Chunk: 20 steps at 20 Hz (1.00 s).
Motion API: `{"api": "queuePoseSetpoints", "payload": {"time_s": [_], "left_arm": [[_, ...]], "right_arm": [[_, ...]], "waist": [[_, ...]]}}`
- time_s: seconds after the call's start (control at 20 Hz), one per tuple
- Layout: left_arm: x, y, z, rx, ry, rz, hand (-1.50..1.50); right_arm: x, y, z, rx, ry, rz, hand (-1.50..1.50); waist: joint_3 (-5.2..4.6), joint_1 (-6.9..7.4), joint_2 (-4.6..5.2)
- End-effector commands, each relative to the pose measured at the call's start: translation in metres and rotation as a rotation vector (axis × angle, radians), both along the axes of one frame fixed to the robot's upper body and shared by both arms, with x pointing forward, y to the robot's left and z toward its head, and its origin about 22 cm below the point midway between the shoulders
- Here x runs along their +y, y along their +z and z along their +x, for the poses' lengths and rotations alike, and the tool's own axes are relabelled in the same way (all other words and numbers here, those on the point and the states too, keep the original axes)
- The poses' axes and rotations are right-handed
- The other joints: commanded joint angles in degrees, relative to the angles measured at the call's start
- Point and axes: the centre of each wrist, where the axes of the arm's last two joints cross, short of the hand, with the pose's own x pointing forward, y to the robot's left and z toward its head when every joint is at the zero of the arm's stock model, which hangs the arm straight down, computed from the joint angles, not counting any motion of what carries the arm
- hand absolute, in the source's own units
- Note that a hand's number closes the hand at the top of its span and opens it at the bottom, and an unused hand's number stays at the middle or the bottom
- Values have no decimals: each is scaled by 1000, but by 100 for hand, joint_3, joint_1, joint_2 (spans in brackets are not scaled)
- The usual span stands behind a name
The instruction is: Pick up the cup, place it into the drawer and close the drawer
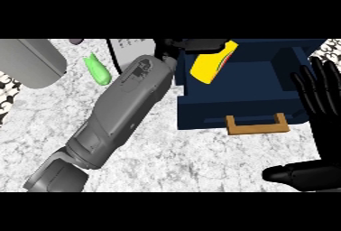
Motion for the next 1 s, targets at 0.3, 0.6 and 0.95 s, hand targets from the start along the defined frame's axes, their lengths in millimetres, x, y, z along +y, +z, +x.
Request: {"api": "queuePoseSetpoints", "payload": {"time_s": [0.3,0.6,0.95], "left_arm": [[-6,-19,4,0,8,128,150],[-10,-14,9,35,38,247,150],[-11,-31,1,38,73,240,-150]], "right_arm": [[1,4,-7,-3,35,10,-150],[6,2,6,-17,56,-4,-150],[23,6,8,-30,106,20,-150]], "waist": [[1,-134,27],[5,-254,74],[3,-442,114]]}}
